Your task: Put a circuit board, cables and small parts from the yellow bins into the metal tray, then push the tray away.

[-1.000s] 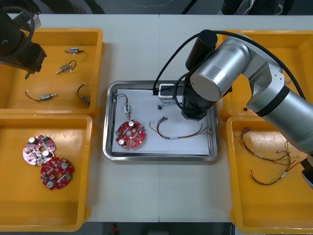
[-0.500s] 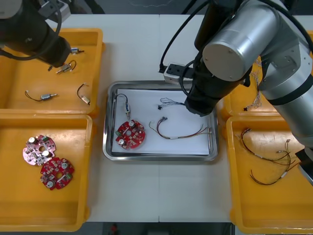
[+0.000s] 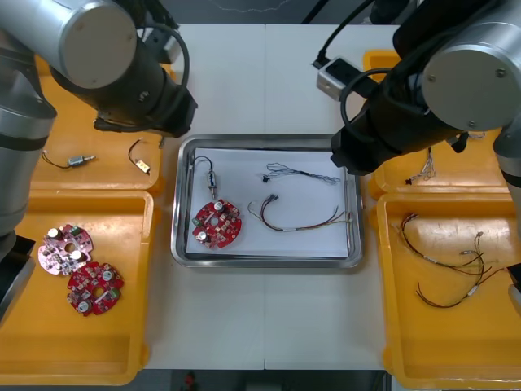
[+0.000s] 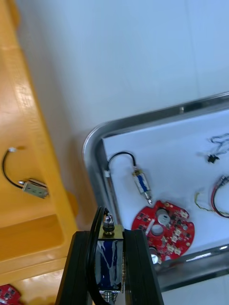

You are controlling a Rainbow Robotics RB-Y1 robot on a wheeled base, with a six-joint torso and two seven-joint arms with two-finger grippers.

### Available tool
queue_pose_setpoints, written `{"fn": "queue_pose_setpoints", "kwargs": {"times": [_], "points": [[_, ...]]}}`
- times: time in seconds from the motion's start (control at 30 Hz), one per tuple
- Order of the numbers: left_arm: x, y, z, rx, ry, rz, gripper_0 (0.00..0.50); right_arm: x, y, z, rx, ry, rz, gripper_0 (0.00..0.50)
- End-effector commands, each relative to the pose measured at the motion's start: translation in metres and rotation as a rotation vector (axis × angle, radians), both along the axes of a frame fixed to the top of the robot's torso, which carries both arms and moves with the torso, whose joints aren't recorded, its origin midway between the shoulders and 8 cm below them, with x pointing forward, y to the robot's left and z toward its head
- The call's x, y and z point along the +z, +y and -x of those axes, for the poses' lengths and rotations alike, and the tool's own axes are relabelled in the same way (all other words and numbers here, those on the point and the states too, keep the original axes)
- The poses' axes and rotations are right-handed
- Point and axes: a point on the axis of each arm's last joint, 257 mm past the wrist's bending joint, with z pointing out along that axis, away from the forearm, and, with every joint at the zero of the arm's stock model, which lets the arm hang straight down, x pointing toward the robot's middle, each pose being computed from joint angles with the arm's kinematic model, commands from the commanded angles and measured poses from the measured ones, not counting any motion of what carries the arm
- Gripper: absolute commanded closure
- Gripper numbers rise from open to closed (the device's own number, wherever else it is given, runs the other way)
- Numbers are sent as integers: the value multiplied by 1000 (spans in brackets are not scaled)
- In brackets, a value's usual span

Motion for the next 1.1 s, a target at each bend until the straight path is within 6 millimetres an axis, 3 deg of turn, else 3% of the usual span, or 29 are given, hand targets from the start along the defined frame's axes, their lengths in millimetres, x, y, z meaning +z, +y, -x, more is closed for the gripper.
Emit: {"fn": "queue_pose_setpoints", "kwargs": {"times": [0.03,0.17,0.33,0.57,0.83,1.1], "points": [[-16,-44,20,-65,38,-5,496,1,-44,9,-152,17,-81,0],[-36,-59,25,-67,82,0,499,-3,-72,15,-243,47,-128,0],[-55,-83,16,-89,67,15,498,-5,-115,21,-350,30,-136,0],[-79,-107,-1,-105,30,11,498,-11,-161,31,-480,33,-180,0],[-104,-111,-18,-104,-2,-17,497,-22,-190,42,-577,54,-214,0],[-113,-109,-29,-100,-20,-20,497,-33,-214,53,-658,65,-218,0]]}}
